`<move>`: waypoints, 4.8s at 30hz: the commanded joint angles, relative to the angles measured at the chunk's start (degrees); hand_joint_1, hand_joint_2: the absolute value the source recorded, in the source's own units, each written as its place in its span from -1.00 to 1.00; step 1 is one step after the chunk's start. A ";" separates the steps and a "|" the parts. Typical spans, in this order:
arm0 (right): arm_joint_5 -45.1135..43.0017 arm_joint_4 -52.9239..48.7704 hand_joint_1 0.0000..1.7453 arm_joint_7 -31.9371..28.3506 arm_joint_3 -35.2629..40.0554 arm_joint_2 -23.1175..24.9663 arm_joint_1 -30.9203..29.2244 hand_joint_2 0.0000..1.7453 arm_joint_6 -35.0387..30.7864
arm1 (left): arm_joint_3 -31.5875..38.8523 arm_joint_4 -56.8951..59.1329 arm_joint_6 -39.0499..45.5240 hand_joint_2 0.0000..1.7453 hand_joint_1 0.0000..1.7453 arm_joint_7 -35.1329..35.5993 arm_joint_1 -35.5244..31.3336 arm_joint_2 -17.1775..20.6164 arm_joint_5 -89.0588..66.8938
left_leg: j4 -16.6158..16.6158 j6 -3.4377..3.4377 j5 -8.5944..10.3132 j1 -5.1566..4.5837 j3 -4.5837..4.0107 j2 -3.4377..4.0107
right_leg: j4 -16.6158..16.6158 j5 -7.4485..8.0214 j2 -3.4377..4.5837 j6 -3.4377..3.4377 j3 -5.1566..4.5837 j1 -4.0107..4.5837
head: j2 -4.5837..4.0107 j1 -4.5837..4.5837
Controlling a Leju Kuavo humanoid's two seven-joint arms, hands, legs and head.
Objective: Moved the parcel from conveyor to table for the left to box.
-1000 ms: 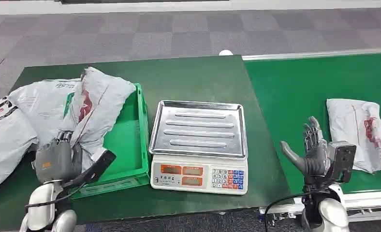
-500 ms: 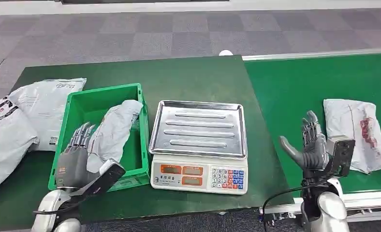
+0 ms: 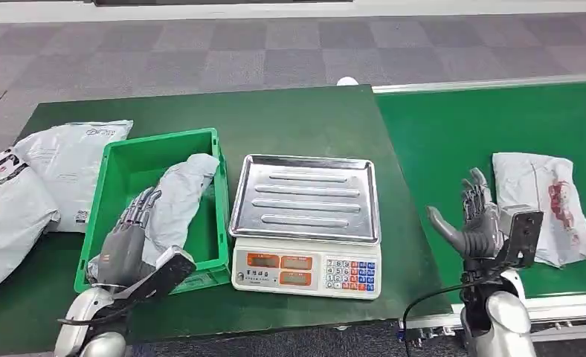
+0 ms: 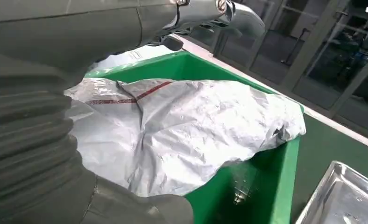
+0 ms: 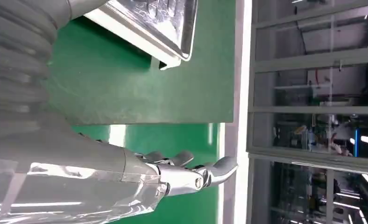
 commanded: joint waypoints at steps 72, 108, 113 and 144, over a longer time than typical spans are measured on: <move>47.69 48.59 -1.00 8.42 -0.99 -7.13 -19.81 1.00 -32.96 | -3.18 29.71 -4.43 1.00 -1.00 -13.04 -13.54 -13.54 52.61 | -0.30 0.26 0.32 -0.04 0.05 0.09 | -0.46 0.41 -0.09 -0.17 0.13 0.03 | 0.00 0.00; 59.95 72.71 -1.00 22.12 -5.13 -14.69 -29.11 1.00 -33.11 | -5.10 28.78 -6.52 1.00 -1.00 -12.91 -12.24 -14.12 53.42 | -0.06 0.24 0.22 -0.10 -0.09 0.14 | -0.16 0.31 0.00 -0.11 -0.07 -0.05 | -0.02 0.00; 60.90 72.65 -1.00 22.65 -4.98 -14.87 -29.30 1.00 -33.24 | -6.16 29.71 -6.67 1.00 -1.00 -12.82 -12.00 -14.70 53.31 | 0.05 0.16 0.14 -0.08 -0.08 0.07 | -0.04 0.22 -0.01 -0.06 -0.05 -0.04 | -0.02 0.02; 58.88 72.60 -1.00 21.68 -7.05 -13.88 -30.52 1.00 -28.15 | -6.85 30.04 -6.97 1.00 -1.00 -12.81 -12.44 -13.65 53.17 | -0.05 0.22 0.23 -0.10 -0.06 0.20 | -0.12 0.32 0.07 -0.11 -0.09 -0.05 | 0.00 0.02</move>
